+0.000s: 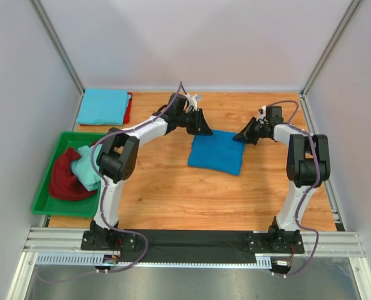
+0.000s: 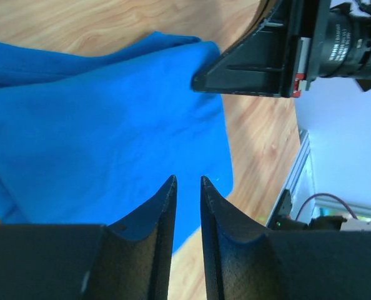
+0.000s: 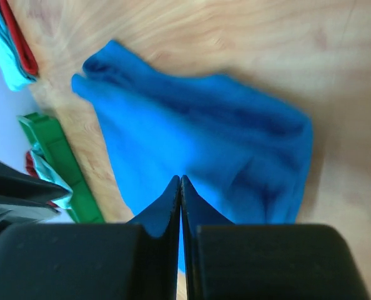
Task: Fold and stack the t-shirts
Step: Fold the tshirt
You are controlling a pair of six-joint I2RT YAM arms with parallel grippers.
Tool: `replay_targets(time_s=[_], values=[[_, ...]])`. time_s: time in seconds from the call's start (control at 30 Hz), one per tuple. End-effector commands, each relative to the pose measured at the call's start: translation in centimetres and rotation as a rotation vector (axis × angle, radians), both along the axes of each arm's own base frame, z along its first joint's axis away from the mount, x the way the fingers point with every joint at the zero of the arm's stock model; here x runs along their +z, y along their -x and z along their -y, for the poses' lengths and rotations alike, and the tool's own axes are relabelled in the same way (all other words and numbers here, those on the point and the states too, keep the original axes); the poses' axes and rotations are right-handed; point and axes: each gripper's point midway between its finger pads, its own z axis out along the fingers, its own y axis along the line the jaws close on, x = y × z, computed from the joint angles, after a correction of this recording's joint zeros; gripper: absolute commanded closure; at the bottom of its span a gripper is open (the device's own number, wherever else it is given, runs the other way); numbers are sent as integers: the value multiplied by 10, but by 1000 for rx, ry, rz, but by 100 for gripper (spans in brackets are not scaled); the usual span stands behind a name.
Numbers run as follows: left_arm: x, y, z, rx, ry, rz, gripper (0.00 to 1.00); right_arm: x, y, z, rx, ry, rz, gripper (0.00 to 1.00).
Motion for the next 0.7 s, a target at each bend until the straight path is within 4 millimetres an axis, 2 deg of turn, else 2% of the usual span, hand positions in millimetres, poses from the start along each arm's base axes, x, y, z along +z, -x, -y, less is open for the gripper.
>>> replay_targets(time_s=[0.0,0.03,0.07,0.1,0.13,0.17,0.2,0.3,0.4,0.43,0.53,0.57,0.6,0.67], values=[[9,-26,17,-4,164,52,71,-1,-39,-17,-2,-216,127,100],[-5,-37,19,4,159,45,71,-2,-45,-18,-2,-237,135,100],[-11,-45,20,19,165,36,71,-15,-52,-16,-9,-257,143,100],[-13,-53,21,33,177,34,72,-17,-56,-14,-36,-283,133,99],[-38,-63,16,59,172,-5,71,-22,-57,-13,-41,-308,130,100],[-38,-71,17,81,203,-5,71,-20,-65,-5,-64,-325,166,100],[-51,-80,17,95,201,-17,71,-31,-67,-1,-87,-344,133,100],[-68,-96,18,101,172,-28,71,-41,-73,14,-122,-356,105,98],[-91,-101,14,113,94,-75,69,-53,-75,22,-131,-382,35,90],[-94,-101,11,117,91,-88,68,-63,-68,24,-148,-383,-61,79],[-96,-99,-1,131,63,-116,64,-54,-78,29,-148,-445,-69,67],[-89,-98,-1,121,55,-104,61,-53,-79,32,-158,-445,-79,65],[-69,-99,-1,114,59,-70,60,-46,-84,38,-165,-440,-67,63],[-48,-96,-5,102,48,-45,54,-38,-84,54,-204,-416,-92,58]])
